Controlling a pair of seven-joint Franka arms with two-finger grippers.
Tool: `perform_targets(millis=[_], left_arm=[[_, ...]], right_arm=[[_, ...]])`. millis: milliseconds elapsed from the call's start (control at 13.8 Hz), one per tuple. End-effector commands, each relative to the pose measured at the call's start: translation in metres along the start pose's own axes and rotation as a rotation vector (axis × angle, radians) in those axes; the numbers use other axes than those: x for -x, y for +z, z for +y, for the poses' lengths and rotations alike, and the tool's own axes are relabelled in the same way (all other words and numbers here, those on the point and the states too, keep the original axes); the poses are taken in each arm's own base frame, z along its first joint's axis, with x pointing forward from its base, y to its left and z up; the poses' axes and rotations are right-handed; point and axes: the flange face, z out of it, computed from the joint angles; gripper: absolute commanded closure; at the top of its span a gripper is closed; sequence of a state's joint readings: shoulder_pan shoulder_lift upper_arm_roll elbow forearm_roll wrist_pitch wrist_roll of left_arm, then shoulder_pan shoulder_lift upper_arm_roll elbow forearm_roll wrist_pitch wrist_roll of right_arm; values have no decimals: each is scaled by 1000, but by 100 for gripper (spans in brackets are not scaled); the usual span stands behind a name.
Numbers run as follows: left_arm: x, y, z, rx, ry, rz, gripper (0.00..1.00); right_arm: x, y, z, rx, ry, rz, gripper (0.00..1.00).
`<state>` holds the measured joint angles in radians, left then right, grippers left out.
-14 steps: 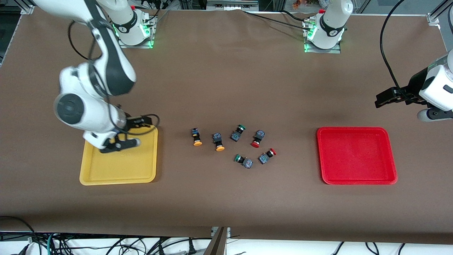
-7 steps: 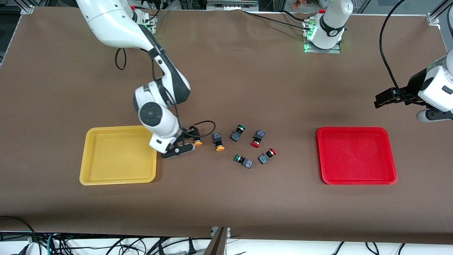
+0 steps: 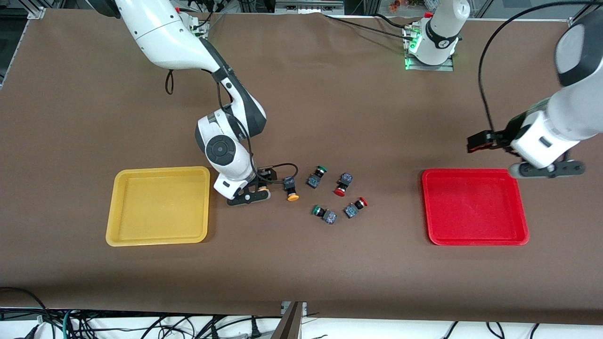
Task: Place red and yellow buttons in trays
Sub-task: 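Carry the yellow button over the yellow tray while the left gripper reaches a red button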
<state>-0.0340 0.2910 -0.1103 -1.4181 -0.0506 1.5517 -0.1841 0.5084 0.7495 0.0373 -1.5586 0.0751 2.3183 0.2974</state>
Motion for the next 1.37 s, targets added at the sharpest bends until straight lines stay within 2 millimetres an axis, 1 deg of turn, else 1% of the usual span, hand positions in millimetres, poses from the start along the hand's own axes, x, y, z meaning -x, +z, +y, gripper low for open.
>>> perform_targets(millis=[0, 72, 217, 361, 433, 505, 578, 650, 722, 794, 939, 1011, 1083, 1155, 1227, 1300], left_arm=[[-28, 40, 43, 20, 59, -4, 0], [-36, 58, 60, 20, 80, 2, 0], [-48, 94, 94, 20, 125, 19, 0], [-52, 125, 131, 14, 174, 32, 0], [-54, 139, 143, 11, 191, 38, 0], [-59, 154, 148, 14, 195, 38, 0], [-63, 170, 155, 19, 205, 47, 0], [-69, 189, 163, 20, 232, 58, 0], [-77, 207, 163, 24, 279, 73, 0], [-83, 220, 164, 28, 342, 95, 0], [-88, 237, 166, 27, 449, 107, 0], [-83, 250, 179, 23, 496, 94, 0], [-79, 257, 193, 15, 529, 105, 0], [-78, 263, 203, -8, 557, 130, 0], [-81, 271, 205, -35, 578, 149, 0], [-82, 278, 206, -60, 596, 160, 0]], right_arm=[[17, 22, -5, -5, 22, 7, 1], [21, 25, -5, -6, 23, 10, 10], [26, 26, -8, -6, 20, 1, 38], [27, 23, -9, -7, 20, -1, 67], [26, 23, -7, -5, 17, -1, 83], [24, 20, -4, -5, 14, 4, 97], [20, 9, 1, -8, 15, 17, 100], [17, -1, 8, -3, 22, 5, 100], [12, -14, 22, 2, 27, -15, 100], [4, -27, 47, 2, 4, -20, 100], [-7, -53, 107, 2, -47, -46, 100], [-10, -61, 132, 3, -90, -51, 100], [-13, -69, 156, 5, -119, -48, 100], [-15, -70, 186, 22, -144, -51, 100], [-16, -70, 213, 34, -184, -55, 100], [-17, -67, 245, 47, -213, -58, 100]])
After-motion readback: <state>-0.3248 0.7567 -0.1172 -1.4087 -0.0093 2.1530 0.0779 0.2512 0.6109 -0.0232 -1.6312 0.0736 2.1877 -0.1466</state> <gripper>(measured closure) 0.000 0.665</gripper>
